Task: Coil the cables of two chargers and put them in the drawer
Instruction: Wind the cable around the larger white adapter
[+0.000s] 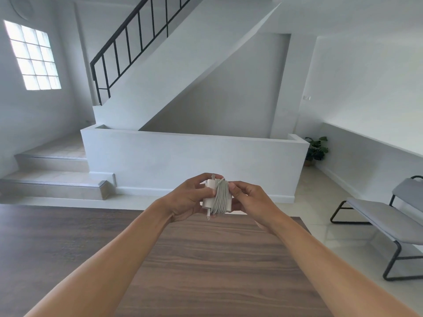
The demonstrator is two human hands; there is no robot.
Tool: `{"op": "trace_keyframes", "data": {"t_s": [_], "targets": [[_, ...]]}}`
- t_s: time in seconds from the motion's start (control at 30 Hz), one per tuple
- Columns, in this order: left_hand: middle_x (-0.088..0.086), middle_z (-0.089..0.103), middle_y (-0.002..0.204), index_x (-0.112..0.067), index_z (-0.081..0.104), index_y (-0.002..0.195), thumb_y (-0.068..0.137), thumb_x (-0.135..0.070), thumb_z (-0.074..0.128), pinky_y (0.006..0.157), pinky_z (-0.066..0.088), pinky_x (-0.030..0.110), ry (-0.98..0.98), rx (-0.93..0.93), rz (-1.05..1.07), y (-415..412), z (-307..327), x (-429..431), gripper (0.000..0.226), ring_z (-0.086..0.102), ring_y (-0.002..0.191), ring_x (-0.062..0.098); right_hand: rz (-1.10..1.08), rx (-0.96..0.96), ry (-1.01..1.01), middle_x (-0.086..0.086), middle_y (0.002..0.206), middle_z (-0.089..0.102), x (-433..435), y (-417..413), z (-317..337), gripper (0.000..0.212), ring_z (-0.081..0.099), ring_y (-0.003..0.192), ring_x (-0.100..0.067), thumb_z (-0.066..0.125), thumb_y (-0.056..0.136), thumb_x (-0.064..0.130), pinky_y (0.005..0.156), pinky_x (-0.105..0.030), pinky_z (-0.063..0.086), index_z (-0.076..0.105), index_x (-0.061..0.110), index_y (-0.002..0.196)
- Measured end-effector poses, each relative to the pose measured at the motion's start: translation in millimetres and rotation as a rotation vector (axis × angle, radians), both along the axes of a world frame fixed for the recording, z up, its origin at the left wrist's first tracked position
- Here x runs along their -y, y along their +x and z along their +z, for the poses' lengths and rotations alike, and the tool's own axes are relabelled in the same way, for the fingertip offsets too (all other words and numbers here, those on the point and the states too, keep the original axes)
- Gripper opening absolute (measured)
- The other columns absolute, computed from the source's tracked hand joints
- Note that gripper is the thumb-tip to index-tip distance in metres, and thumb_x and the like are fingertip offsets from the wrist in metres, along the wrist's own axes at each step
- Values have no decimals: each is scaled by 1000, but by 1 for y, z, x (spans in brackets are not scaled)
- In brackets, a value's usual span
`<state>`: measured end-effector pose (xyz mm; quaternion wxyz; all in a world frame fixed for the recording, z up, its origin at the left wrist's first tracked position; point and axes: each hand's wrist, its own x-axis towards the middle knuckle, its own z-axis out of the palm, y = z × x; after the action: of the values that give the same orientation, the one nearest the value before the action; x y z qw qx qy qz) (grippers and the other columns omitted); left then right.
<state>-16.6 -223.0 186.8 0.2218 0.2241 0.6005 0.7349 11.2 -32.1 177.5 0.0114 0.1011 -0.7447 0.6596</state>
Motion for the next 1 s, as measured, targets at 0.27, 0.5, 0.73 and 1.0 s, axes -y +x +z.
{"op": "trace_keyframes", "data": {"t_s": [0.27,0.5,0.73,1.0], "targets": [[26,62,116,0,54,121,86,-16,65,63,57,40,11,97,78,21,0,-6,40,67,92,35,-9,35,-18,-23,110,68,-3,13,3,28,64,84,-31,47,101,23,76,-39,55,69,6,108],[29,58,130,3,58,127,99,-13,49,80,58,48,14,142,109,40,-7,-1,33,65,100,39,-32,44,-4,-18,107,71,-3,27,1,28,65,83,-28,48,100,24,78,-39,55,70,6,104],[17,66,109,0,57,119,98,-13,55,78,58,49,-30,168,290,71,-23,1,24,68,88,34,-48,117,-169,-15,104,72,4,49,-13,26,70,81,-23,57,96,20,69,-26,58,67,0,110],[19,68,111,-4,56,119,98,-16,56,80,58,43,-34,301,458,131,-82,14,24,69,82,27,3,249,-164,-9,92,74,27,90,-71,16,71,74,-10,57,94,8,69,-19,55,70,2,102]]}}
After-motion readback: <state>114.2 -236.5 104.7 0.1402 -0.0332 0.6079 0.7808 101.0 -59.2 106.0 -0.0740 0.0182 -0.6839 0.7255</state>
